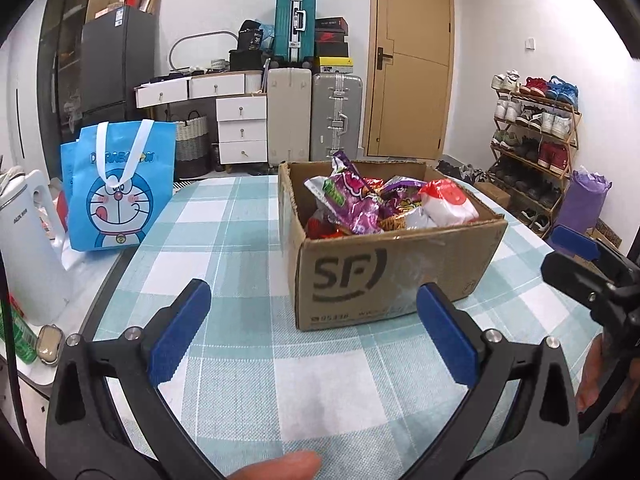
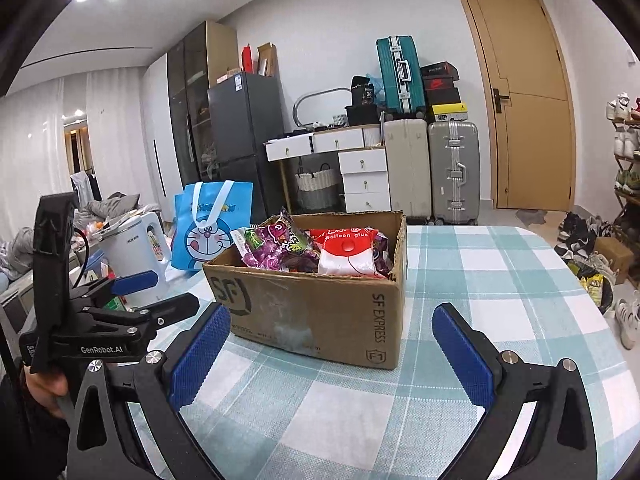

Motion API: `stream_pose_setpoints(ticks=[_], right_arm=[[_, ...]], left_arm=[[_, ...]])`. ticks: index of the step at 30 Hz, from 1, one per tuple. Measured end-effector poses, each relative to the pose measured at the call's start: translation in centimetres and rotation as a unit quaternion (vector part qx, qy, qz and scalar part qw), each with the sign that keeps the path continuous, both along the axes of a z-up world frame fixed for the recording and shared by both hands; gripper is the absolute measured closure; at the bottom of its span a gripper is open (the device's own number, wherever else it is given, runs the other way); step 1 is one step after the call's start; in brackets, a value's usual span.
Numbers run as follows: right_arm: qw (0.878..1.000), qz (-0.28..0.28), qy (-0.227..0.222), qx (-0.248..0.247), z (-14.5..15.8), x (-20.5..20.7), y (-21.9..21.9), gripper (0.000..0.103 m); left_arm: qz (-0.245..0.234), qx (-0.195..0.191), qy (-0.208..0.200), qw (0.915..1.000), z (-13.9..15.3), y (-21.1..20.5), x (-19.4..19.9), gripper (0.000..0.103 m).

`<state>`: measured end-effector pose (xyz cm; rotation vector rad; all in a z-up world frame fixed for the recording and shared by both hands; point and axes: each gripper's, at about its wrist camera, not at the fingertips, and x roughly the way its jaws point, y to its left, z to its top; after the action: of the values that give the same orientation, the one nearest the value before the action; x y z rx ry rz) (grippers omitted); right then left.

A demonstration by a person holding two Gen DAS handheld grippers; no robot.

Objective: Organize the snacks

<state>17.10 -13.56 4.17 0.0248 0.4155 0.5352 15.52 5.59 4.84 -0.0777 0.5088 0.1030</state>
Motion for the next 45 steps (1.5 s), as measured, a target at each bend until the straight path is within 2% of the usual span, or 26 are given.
stream_pose_setpoints(ticks=[8,12,21,35,45], right_arm=[[1.0,-0.002,-0.01,-0.01,-0.8,-0.6,-0.2,0.001],[1.0,-0.006,-0.015,-0.012,-1.0,-0.7,-0.1,0.0],[1.0,-0.008,-0.027,-0.005,-0.9,-1.1,-0.4,0.0],[0.999,-0.009,-0.042,-0.02,-0.8,-1.8,0.1,0.0],[0.999,-0.012,-0.033,-0.007,-0.8,-1.5,-0.2,0.0]], left_arm=[[0.001,-0.005,-0.015,0.9999,-1.2,-0.1,-1.0,0.0],[0.001,0.004,-0.018,0.9998,-1.5,-0.4,-1.1,0.0],[0.008,-0.016,-0.02,0.9996,-1.5,0.5,-1.0,0.0],[0.009,-0.002,-0.03,0.9995,-1.3,0.0,-1.6,0.0],[0.008,-0.001,-0.031,0.9995,-1.3,0.0,-1.6,0.0]])
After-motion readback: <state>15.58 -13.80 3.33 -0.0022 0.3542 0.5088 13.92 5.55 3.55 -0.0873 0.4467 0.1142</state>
